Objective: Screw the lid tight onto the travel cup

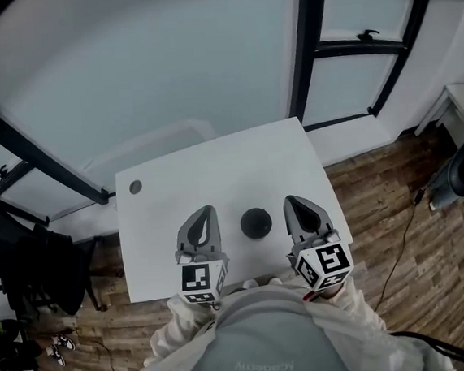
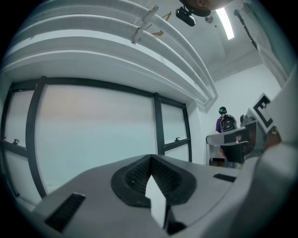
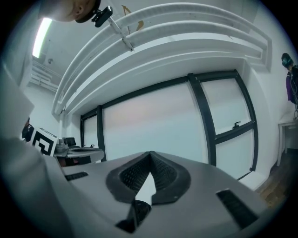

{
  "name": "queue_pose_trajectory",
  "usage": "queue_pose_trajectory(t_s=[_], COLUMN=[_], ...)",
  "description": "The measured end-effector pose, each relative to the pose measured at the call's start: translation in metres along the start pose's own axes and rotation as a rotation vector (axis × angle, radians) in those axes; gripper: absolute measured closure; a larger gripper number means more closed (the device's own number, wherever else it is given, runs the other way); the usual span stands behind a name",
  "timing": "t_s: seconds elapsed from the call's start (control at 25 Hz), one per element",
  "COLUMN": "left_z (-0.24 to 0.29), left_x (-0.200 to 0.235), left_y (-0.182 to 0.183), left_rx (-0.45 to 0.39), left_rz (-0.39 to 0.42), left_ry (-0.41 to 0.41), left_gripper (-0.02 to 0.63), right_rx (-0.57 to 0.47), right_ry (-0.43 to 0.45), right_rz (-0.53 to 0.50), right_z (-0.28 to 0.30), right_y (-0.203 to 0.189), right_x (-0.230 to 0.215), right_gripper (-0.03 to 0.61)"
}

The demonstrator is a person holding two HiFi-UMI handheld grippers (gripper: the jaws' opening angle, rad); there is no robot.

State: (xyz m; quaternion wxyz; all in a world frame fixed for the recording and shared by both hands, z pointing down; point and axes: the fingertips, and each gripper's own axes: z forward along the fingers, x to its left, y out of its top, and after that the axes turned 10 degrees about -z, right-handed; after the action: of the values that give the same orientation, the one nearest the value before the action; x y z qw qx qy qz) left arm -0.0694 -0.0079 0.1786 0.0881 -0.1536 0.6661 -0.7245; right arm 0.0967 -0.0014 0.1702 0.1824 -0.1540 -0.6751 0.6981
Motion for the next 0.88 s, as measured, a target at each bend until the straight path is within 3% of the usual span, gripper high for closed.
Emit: queue_pose_trajectory(t_s=[0.12, 0.88], left_z=[-0.005, 0.001], left_x=[0.007, 0.013], left_y=[-0.007, -0.03], left_rx=[0.001, 0.079], left_rz=[0.04, 0.011], left_ry=[0.033, 0.022], left_gripper=[0.606, 0.606], right_rx=[0.009, 0.048], right_ry=[0.012, 0.016], right_rz=[-0.022, 0.008], right_z=[0.003, 0.014], right_y=[0.0, -0.016], right_x=[0.005, 0.007], right_gripper=[0.557, 0.557])
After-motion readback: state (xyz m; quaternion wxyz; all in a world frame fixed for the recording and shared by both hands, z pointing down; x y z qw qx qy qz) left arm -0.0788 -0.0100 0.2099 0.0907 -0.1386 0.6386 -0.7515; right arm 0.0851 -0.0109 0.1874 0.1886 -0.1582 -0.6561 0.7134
